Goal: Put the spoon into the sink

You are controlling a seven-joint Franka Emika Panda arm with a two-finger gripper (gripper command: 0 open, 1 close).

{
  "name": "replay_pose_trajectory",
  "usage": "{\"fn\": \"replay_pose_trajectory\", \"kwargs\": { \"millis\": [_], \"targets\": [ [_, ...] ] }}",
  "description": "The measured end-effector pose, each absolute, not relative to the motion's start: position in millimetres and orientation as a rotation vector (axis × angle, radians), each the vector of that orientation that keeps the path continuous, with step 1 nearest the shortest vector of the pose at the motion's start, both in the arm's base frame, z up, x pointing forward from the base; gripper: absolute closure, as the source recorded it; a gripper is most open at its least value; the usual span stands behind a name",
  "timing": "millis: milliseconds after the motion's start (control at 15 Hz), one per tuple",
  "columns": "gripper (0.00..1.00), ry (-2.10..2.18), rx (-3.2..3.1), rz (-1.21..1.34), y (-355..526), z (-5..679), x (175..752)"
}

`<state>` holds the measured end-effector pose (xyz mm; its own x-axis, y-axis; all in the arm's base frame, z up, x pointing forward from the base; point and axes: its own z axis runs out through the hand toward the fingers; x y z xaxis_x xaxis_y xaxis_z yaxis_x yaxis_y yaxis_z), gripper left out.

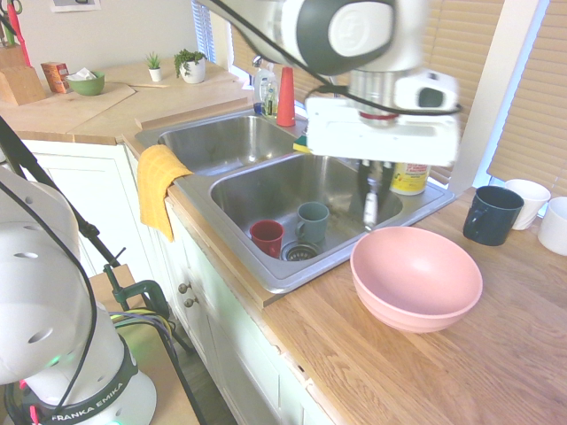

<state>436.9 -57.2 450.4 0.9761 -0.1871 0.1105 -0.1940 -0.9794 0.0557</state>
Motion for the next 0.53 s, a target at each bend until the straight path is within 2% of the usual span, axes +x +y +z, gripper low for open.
{"fn": "replay_pose_trajectory", "kwargs": {
  "millis": [333,533],
  "targets": [
    [1.00,-0.213,3.082,0.129,42,420,468],
    [1.00,-0.168,3.095,0.108,89,376,500]
  ]
}}
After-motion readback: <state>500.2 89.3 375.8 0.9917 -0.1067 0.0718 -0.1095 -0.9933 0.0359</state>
